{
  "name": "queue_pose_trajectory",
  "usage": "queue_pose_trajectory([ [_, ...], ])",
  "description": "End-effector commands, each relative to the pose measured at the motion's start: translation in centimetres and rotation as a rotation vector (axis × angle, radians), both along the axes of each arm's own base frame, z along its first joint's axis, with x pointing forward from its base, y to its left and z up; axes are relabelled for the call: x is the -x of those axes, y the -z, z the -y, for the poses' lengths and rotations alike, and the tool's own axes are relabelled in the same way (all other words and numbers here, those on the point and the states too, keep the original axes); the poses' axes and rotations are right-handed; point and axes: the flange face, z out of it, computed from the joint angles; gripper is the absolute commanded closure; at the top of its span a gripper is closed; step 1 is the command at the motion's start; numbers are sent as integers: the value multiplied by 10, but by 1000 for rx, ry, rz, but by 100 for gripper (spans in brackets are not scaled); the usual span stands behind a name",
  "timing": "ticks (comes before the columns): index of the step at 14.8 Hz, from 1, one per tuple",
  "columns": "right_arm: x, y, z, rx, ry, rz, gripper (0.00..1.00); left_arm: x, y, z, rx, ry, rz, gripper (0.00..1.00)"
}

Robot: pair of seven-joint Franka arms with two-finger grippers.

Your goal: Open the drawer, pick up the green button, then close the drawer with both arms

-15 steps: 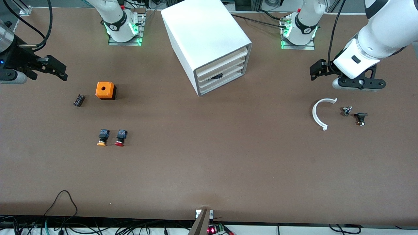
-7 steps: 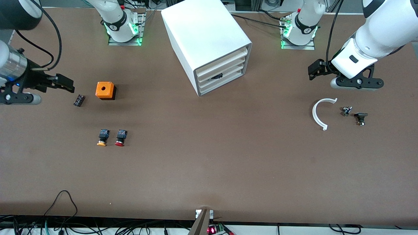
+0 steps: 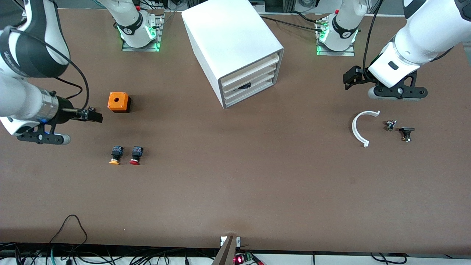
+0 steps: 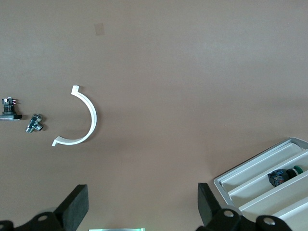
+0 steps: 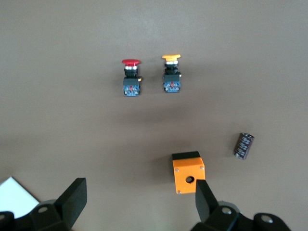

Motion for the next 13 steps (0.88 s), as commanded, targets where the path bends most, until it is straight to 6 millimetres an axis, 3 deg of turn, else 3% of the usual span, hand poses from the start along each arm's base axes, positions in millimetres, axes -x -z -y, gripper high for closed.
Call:
queue_pose_trajectory([
  [1, -9, 9, -11, -11, 63, 14, 0, -3, -5, 3, -17, -5, 5, 0],
  [7, -22, 42, -53, -7, 112, 42, 0, -3, -5, 3, -18, -5, 3, 0],
  [11, -20, 62, -111, 17, 167, 44, 0, -1, -5, 5, -10, -5, -1, 0],
  [13, -24, 64, -123, 13, 204, 71, 0, -6, 7, 16, 1, 14, -17, 0],
])
